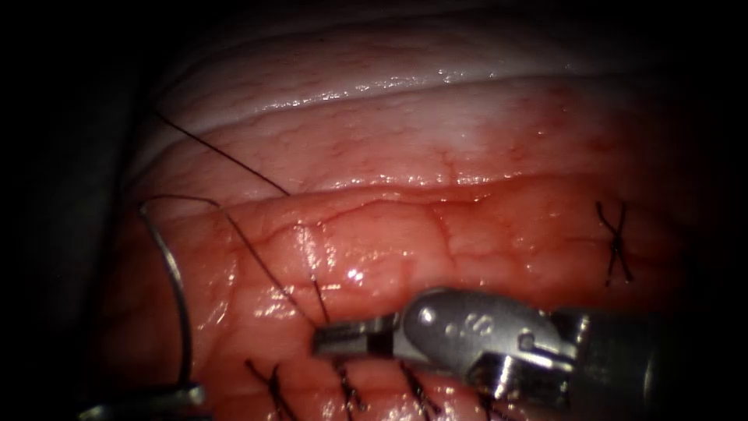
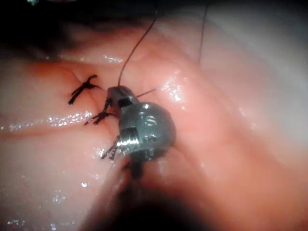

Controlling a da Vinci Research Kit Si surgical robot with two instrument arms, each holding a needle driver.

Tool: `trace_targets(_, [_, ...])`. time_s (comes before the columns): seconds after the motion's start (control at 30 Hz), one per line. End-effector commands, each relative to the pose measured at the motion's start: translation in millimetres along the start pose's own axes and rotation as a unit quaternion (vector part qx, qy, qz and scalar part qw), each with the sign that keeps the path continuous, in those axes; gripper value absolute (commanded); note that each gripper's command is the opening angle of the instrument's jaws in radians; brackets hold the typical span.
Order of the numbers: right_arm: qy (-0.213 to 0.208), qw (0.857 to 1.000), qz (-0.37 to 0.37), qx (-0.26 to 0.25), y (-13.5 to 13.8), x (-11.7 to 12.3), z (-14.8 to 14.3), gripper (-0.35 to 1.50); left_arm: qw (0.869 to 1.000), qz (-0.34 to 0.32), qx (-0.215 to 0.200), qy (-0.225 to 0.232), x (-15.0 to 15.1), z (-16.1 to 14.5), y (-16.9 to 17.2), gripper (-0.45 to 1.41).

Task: Wound Closure
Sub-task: Grab and pull working end of suture repeatedly until all but a short tail is left on top side

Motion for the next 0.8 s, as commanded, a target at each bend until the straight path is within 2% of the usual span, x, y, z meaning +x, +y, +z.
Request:
trace_targets(0.03, [-0.001,1.0,-0.001,0.011,-2.5,0.0,0.2,-0.35,1.0,-0.001,-0.003,-0.001,-0.7,0.4,0.6,-0.45])
trace_targets(0.2, [-0.001,0.999,0.002,0.033,-7.7,1.8,-1.3,-0.35,1.0,-0.005,-0.005,-0.004,-1.0,-0.2,1.9,-0.45])
trace_targets(0.27, [0.007,0.999,0.009,0.033,-8.7,2.7,-1.5,-0.35,1.0,-0.004,-0.006,-0.003,-1.1,-0.5,2.0,-0.45])
trace_targets(0.37, [0.038,0.998,-0.04,0.03,-9.0,4.1,-1.8,-0.35,1.0,-0.007,-0.005,-0.006,-0.9,-1.2,1.4,-0.45])
trace_targets(0.53, [0.054,0.992,-0.117,0.013,-6.5,5.0,-1.6,0.96,0.999,-0.019,0.018,-0.03,-0.6,-3.0,-0.8,-0.45])
trace_targets(0.57, [0.054,0.99,-0.127,0.01,-5.8,5.1,-1.5,1.08,0.999,-0.016,0.024,-0.034,-0.6,-3.4,-1.4,-0.45])
trace_targets(0.6, [0.054,0.989,-0.138,0.005,-4.9,5.2,-1.4,1.16,0.998,-0.012,0.034,-0.043,-0.6,-3.9,-2.2,-0.45])
trace_targets(0.67, [0.052,0.987,-0.153,-0.006,-2.9,5.1,-1.1,1.19,0.998,-0.012,0.044,-0.053,-0.8,-4.6,-3.5,-0.45])
trace_targets(0.73, [0.049,0.982,-0.179,-0.024,-0.8,5.0,-0.7,1.14,0.996,-0.008,0.057,-0.062,-1.1,-5.3,-4.9,-0.45])
trace_targets(0.8, [0.046,0.979,-0.195,-0.039,0.8,4.8,-0.2,0.98,0.995,-0.003,0.069,-0.072,-1.6,-5.8,-6.0,-0.45])
